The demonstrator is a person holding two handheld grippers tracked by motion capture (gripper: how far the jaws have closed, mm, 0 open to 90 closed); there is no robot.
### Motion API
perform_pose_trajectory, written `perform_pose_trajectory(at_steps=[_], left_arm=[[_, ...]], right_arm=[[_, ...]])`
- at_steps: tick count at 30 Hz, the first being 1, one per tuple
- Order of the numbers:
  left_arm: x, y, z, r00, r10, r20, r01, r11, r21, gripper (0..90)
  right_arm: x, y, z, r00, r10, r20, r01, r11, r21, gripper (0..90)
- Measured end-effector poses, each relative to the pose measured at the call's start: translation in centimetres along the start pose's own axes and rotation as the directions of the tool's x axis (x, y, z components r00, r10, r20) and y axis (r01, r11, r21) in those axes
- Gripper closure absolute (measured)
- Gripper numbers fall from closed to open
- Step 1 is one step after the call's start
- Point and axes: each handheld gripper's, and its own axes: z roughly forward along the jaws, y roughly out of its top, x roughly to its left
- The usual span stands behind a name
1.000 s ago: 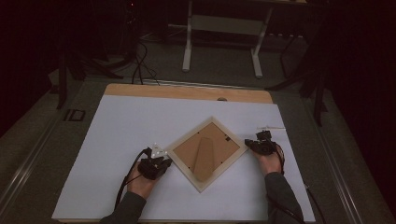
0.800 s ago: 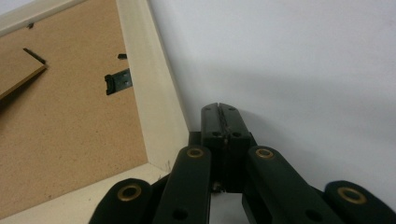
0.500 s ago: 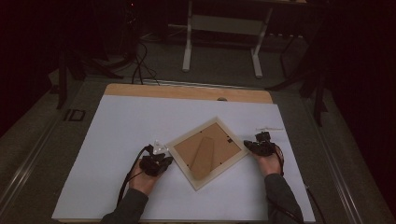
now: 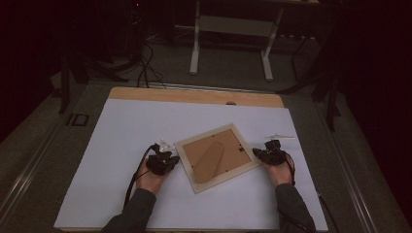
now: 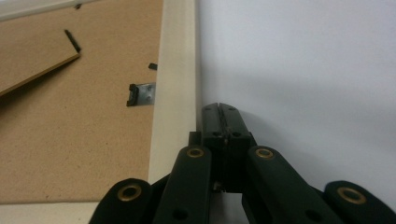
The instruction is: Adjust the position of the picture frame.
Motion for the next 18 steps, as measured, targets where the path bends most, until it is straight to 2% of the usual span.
perform_pose_trajectory(at_steps=[2,7,8,13,18], left_arm=[[0.1,0.1,0.1,0.9999,-0.01,0.001,0.01,1.0,0.0,90.0],[-0.2,0.0,-0.2,0.9999,0.011,0.001,-0.011,0.9998,0.016,90.0],[-0.5,-0.1,-0.4,0.9995,0.031,0.006,-0.031,0.9992,0.027,90.0],[-1.1,-0.8,-1.1,0.9987,0.047,0.021,-0.047,0.9983,0.033,90.0],[-1.1,-1.4,-1.6,0.9981,0.055,0.029,-0.056,0.998,0.03,90.0]], right_arm=[[0.1,-0.1,0.0,1.0,-0.004,-0.004,0.004,1.0,-0.001,90.0],[0.3,-0.4,-0.2,0.9997,-0.009,-0.022,0.009,1.0,-0.002,90.0],[0.3,-0.4,-0.2,0.9996,-0.013,-0.025,0.013,1.0,-0.002,90.0],[0.7,-0.7,-0.3,0.9987,-0.03,-0.042,0.03,1.0,0.002,90.0],[1.3,-1.1,-0.5,0.9974,-0.046,-0.055,0.047,0.999,0.004,90.0]])
